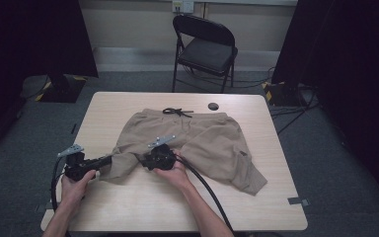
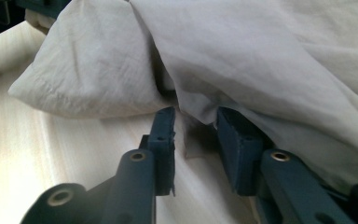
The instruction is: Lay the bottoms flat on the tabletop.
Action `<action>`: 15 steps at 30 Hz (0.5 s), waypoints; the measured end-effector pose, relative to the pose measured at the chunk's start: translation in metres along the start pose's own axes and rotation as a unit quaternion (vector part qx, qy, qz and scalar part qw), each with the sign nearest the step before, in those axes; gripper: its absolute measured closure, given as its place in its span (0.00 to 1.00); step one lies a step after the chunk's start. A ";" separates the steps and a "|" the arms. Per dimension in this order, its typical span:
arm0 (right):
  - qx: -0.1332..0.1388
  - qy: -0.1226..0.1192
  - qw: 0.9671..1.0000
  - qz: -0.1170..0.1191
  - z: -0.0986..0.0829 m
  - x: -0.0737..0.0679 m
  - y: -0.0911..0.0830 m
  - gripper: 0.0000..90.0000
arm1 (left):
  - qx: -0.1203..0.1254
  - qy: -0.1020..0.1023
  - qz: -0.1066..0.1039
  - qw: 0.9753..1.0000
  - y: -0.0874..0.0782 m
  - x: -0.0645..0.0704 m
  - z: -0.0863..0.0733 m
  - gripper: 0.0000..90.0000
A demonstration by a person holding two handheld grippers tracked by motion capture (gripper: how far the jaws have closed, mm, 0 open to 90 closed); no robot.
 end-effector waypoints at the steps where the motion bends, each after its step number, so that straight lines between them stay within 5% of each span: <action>1: -0.001 0.001 1.000 -0.003 0.000 0.000 0.001 0.73 | 0.000 0.000 0.000 1.000 0.000 0.000 0.000 0.94; 5: -0.001 -0.005 1.000 -0.016 0.001 0.002 0.005 0.74 | 0.001 -0.002 -0.002 1.000 0.000 0.002 0.000 0.94; 10: -0.011 -0.020 0.999 -0.036 0.000 0.001 0.005 0.88 | 0.002 0.000 -0.003 1.000 0.000 0.001 0.000 0.94; 15: -0.019 -0.019 1.000 -0.015 -0.005 -0.006 0.001 0.97 | -0.001 -0.004 0.001 1.000 0.000 -0.001 0.000 0.93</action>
Point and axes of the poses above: each handheld gripper's, and its own axes: y roughly forward along the jaws, z roughly out of its top, x roughly to its right, the point moved 5 cm from there along y, roughly forward along the jaws, and after that the axes turned 14 degrees about z, right-handed, at the moved point
